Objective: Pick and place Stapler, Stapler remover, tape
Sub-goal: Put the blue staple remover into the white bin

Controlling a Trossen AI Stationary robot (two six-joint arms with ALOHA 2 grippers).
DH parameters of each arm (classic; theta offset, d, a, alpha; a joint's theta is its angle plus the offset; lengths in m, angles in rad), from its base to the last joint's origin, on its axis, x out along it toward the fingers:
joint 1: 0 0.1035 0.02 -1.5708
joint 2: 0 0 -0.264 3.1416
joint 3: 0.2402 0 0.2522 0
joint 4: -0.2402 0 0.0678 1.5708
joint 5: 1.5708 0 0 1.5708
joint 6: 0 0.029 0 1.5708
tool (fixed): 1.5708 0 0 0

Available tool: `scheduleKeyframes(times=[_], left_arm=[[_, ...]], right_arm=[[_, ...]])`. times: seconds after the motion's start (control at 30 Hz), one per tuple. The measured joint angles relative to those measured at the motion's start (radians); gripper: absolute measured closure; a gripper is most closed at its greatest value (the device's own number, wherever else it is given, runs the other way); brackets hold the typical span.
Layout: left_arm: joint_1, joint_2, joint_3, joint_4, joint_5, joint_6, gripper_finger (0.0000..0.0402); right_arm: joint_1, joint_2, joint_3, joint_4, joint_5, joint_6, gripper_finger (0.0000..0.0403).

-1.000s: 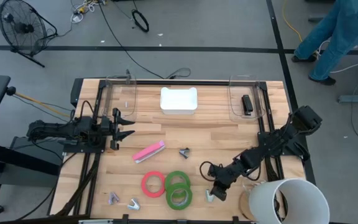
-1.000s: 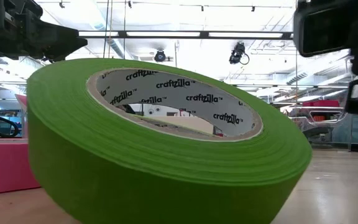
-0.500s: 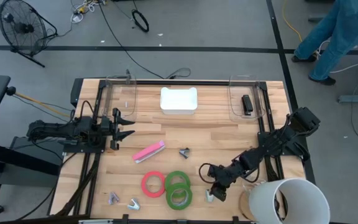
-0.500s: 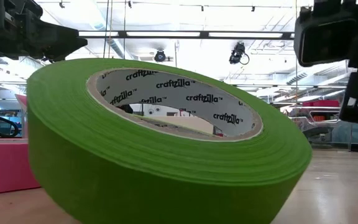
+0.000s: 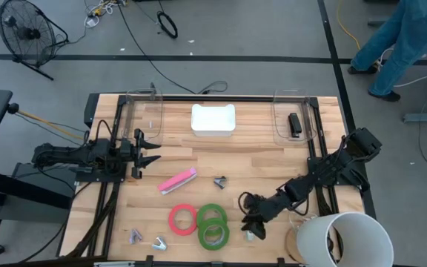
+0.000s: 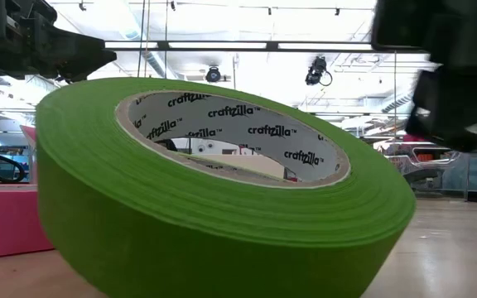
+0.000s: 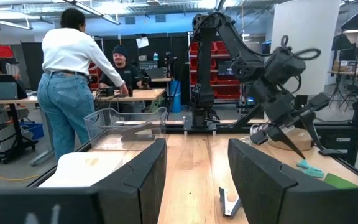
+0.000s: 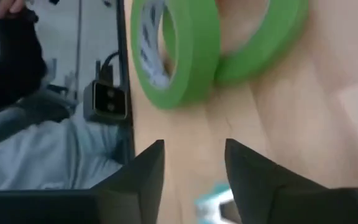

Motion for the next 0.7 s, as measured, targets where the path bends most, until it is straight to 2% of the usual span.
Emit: scheduleKeyframes(times=[0.07,0.2,0.27,0.47,0.7], left_arm=[[0.0,0.0,0.0,0.0,0.0,0.0,0.0225],[0.0,0.0,0.0,0.0,0.0,0.0,0.0225],[0.0,0.0,0.0,0.0,0.0,-0.001,0.0225],[0.0,0.0,0.0,0.0,0.0,-0.002,0.0225],[0.0,0.0,0.0,0.0,0.0,-0.008,0.0225]], right_arm=[[-0.002,0.0,0.079,-0.109,0.005,-0.057,0.0252],[0.006,-0.002,0.303,-0.539,0.015,-0.141,0.0287],[0.014,-0.003,0.382,-0.664,0.04,-0.146,0.0302],[0.052,0.037,0.456,-0.69,0.031,-0.122,0.0331],[0.059,0.231,0.588,-0.779,-0.064,-0.158,0.0352]])
